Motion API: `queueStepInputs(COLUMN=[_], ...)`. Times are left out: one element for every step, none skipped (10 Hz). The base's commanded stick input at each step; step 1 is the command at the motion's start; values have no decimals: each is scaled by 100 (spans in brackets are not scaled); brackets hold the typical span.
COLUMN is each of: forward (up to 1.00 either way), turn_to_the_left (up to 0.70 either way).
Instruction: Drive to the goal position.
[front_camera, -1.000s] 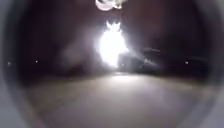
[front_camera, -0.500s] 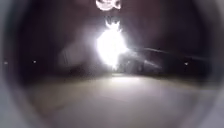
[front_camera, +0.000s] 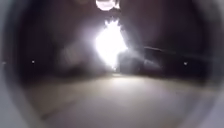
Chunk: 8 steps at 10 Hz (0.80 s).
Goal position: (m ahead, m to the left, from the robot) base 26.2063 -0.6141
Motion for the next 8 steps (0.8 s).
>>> queueStepInputs(forward=[100,100,100,100,100,100,100,100], turn_to_the_left=[-40,-37,-26,0,0,0,0,0])
